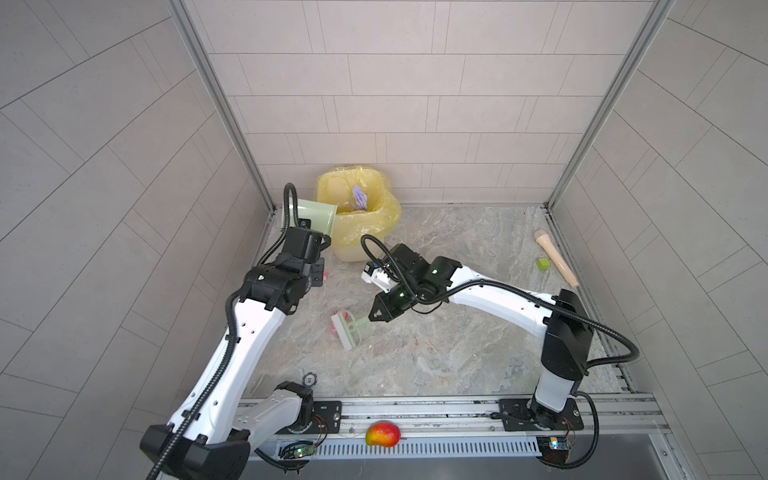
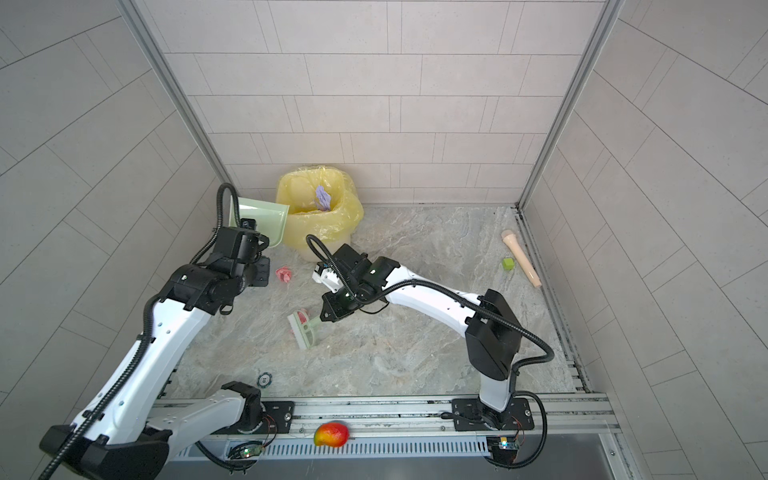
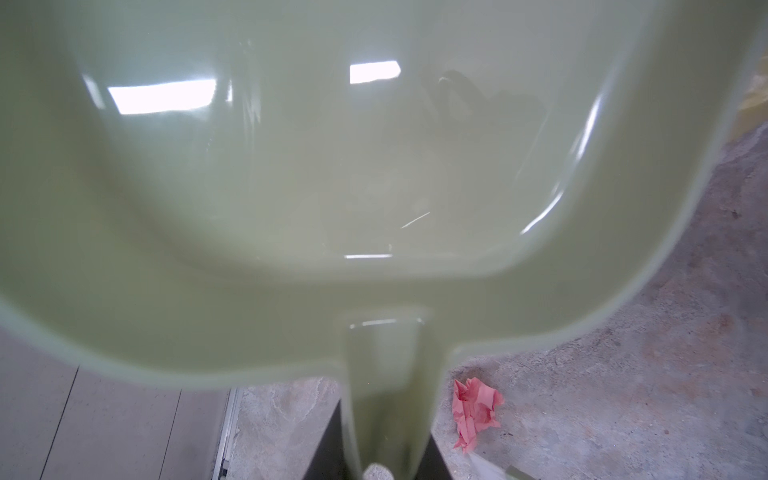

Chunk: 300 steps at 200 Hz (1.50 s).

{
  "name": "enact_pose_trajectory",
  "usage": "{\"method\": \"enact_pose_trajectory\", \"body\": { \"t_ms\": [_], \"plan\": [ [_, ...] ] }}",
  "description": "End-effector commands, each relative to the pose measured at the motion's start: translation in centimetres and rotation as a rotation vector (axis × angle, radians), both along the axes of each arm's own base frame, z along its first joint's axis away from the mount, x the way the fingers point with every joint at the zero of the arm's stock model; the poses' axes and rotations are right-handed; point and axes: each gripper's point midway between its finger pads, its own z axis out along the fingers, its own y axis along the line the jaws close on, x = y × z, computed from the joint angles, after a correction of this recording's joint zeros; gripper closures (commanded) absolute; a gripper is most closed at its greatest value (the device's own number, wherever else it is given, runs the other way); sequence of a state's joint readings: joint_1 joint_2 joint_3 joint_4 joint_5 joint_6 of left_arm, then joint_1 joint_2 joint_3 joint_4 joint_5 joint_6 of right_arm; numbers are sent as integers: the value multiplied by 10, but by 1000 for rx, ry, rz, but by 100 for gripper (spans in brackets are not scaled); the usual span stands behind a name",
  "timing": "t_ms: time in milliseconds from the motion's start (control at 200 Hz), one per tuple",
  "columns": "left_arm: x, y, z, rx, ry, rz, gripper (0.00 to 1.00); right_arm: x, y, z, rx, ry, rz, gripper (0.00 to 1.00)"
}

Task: Sweep away the paper scraps from the table
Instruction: 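Carry the dustpan toward the pink scrap while the right gripper moves the brush there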

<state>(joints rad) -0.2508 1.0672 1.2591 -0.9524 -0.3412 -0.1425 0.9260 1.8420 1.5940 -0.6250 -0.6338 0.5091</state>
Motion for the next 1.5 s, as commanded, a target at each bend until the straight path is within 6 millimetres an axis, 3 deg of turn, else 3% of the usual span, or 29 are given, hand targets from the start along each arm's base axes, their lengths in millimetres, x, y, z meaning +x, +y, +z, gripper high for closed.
{"method": "enact_pose_trajectory", "body": {
  "t_ms": [0, 230, 390, 585, 761, 931, 1281, 1496],
  "plan": [
    [-11, 10, -5, -55, 14, 41, 100, 2, 22, 5, 20, -6, 3, 100],
    [-13, 12, -13, -83, 33, 41, 100, 18, 56, -2, 31, 42, -15, 100],
    [-18, 13, -20, -85, 46, 44, 100, 29, 55, -27, -72, 77, -77, 100],
    [-18, 11, -24, -98, 54, 37, 100, 41, 45, -41, -161, 76, -144, 100],
    [-14, 6, -27, -116, 68, 20, 100, 51, 23, -45, -205, 81, -215, 100],
    [-11, -5, -44, -153, 127, -18, 100, 56, -7, -48, -237, 95, -274, 100],
    [-9, -19, -52, -216, 151, -57, 100, 57, -84, -55, -285, 130, -430, 100],
    [-12, -39, -66, -242, 203, -107, 100, 53, -138, -61, -327, 160, -526, 100]
  ]
}}
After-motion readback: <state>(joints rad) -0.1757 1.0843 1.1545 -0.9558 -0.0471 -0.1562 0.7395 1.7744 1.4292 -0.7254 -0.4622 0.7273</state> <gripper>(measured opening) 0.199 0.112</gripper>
